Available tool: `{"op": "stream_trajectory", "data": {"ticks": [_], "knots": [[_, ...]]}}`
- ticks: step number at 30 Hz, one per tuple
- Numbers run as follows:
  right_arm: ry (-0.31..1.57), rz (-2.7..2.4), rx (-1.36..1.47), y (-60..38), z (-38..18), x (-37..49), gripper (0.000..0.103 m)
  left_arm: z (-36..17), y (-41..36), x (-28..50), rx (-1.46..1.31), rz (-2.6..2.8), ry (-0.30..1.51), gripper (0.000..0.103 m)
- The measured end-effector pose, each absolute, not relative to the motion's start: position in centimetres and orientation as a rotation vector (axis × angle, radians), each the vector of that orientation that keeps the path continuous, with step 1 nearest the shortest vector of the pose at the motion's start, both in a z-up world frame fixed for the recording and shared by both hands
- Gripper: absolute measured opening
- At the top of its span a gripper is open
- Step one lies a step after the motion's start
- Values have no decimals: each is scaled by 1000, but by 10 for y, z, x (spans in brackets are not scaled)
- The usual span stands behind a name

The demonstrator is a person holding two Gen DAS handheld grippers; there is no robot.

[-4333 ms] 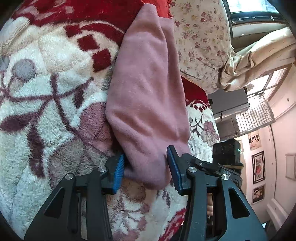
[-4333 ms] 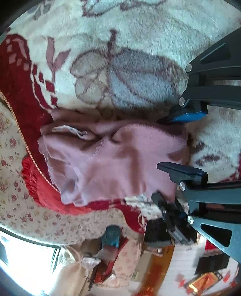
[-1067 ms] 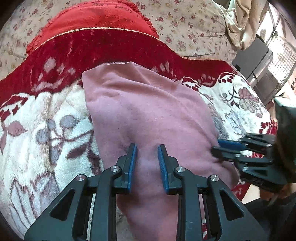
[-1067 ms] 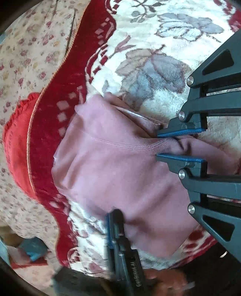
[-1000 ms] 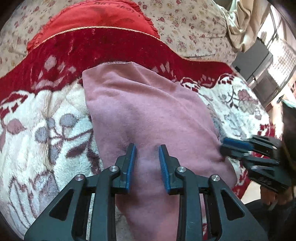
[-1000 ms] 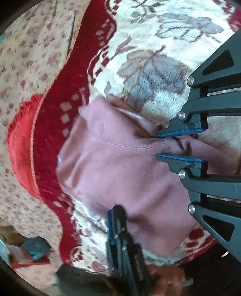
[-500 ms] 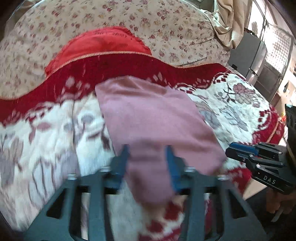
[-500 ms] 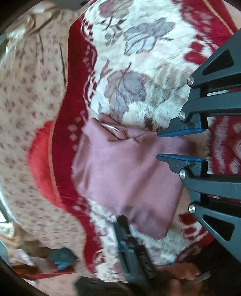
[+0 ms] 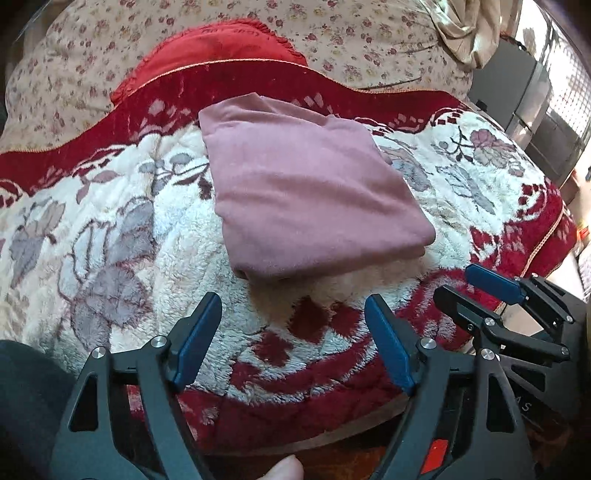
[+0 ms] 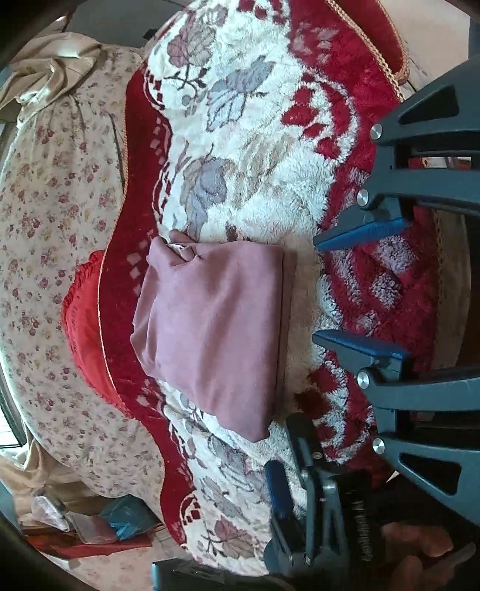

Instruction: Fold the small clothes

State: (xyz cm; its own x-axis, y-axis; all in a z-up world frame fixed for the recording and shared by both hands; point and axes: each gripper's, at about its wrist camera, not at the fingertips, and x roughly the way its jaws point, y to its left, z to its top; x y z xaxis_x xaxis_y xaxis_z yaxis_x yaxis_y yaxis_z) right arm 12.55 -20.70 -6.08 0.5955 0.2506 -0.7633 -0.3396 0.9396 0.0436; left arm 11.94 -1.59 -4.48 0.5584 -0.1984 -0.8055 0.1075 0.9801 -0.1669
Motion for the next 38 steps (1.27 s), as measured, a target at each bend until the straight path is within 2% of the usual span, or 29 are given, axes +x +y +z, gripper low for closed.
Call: {"op": "stream_trajectory", "data": {"ticks": [15, 17, 24, 38], "knots": [[812, 322, -91, -212, -51, 125, 44, -31, -20, 113, -30, -131, 911, 80], [800, 324, -87, -212, -49, 124, 44, -30, -21, 113, -12, -126, 900, 82], [754, 334, -68, -212, -42, 120, 44, -25, -14, 115, -67, -91, 882, 100], [753, 359, -72, -209, -44, 121, 44, -30, -14, 112, -70, -108, 902, 100]]}}
